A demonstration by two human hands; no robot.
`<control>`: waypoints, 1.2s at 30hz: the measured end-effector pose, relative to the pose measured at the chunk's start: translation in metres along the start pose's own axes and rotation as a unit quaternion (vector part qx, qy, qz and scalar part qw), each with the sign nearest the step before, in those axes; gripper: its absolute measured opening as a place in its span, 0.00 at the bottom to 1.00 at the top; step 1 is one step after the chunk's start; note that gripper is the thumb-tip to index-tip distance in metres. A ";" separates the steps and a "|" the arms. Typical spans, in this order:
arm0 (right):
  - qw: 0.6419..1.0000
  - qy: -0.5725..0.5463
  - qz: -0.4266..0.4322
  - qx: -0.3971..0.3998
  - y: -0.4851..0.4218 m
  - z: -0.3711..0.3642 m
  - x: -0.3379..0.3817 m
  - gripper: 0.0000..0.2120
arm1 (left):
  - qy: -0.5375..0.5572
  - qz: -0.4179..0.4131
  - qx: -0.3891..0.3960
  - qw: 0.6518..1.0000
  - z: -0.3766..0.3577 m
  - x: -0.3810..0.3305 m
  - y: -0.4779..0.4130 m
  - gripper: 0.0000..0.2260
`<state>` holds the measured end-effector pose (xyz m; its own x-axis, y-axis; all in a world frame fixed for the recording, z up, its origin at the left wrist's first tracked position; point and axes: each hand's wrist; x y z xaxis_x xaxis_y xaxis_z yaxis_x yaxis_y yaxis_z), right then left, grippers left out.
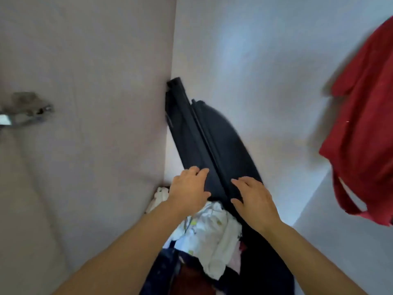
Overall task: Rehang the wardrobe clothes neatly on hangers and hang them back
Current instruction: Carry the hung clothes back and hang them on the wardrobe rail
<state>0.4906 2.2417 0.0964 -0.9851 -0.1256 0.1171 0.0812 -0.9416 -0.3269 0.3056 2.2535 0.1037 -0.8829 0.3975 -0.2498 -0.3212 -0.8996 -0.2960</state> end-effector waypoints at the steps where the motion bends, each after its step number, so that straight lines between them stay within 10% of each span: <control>1: 0.999 -0.018 0.016 0.028 0.009 -0.020 0.011 0.26 | 0.001 0.029 0.024 0.999 -0.013 0.013 0.022 0.29; 10: 0.921 -0.059 0.241 0.301 0.108 -0.153 0.107 0.25 | 0.042 0.391 0.135 0.910 -0.094 0.046 0.256 0.26; 20: 0.696 -0.022 0.602 0.391 0.267 -0.172 0.235 0.25 | 0.045 0.762 0.019 0.646 -0.090 -0.068 0.496 0.26; 28: 0.536 -0.015 0.754 0.380 0.426 -0.126 0.327 0.21 | 0.037 0.888 -0.102 0.447 -0.073 -0.162 0.628 0.29; 36: 0.449 -0.014 0.824 0.345 0.589 -0.078 0.419 0.24 | 0.040 0.915 -0.168 0.365 -0.040 -0.192 0.771 0.27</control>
<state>0.1141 1.6587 -0.1201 0.5008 -0.8244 0.2638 0.7341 0.5660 0.3752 0.2407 1.4908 -0.1134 0.5035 -0.7962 -0.3355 0.8528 0.3955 0.3411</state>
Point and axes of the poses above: each hand's wrist, its own y-axis away from the middle knuckle, its own z-axis out of the back of the hand, x = y × z, and after that the axes turned 8 degrees about -z, right-handed
